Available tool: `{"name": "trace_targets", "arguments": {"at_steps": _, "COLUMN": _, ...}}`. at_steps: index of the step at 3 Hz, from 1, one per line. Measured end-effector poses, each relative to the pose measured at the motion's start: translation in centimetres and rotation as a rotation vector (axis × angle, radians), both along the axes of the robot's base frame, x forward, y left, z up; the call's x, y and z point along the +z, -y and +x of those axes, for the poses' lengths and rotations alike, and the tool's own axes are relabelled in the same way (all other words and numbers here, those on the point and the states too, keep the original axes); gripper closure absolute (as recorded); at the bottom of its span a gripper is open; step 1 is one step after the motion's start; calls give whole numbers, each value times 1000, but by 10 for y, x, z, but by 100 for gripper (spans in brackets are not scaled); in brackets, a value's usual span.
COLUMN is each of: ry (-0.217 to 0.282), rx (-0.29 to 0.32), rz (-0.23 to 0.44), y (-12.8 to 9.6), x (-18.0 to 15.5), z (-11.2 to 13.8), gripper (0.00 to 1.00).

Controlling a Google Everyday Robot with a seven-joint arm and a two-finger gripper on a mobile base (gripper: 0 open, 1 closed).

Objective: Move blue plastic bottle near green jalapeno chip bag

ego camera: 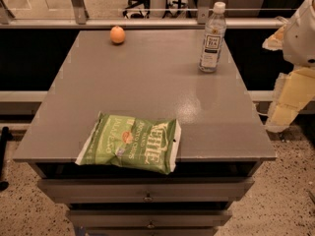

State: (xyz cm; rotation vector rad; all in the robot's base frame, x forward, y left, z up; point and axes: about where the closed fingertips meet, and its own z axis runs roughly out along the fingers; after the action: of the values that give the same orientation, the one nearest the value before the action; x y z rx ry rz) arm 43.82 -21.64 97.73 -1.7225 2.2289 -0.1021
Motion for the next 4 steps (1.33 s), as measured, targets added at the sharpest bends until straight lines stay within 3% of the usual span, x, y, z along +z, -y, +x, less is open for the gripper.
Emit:
{"name": "trace_targets", "arguments": {"at_steps": 1, "ry": 0, "rx": 0, "rz": 0, "y": 0, "x": 0, "z": 0, "gripper": 0}}
{"name": "trace_targets", "arguments": {"at_steps": 2, "ry": 42, "rx": -4, "rz": 14, "y": 4, "x": 1, "z": 16, "gripper": 0}}
{"name": "trace_targets", "arguments": {"at_steps": 3, "ry": 110, "rx": -22, "rz": 51, "y": 10, "x": -5, "z": 60, "gripper": 0}}
{"name": "trace_targets", "arguments": {"at_steps": 4, "ry": 182, "rx": -53, "rz": 127, "y": 13, "x": -15, "z": 122, "gripper": 0}}
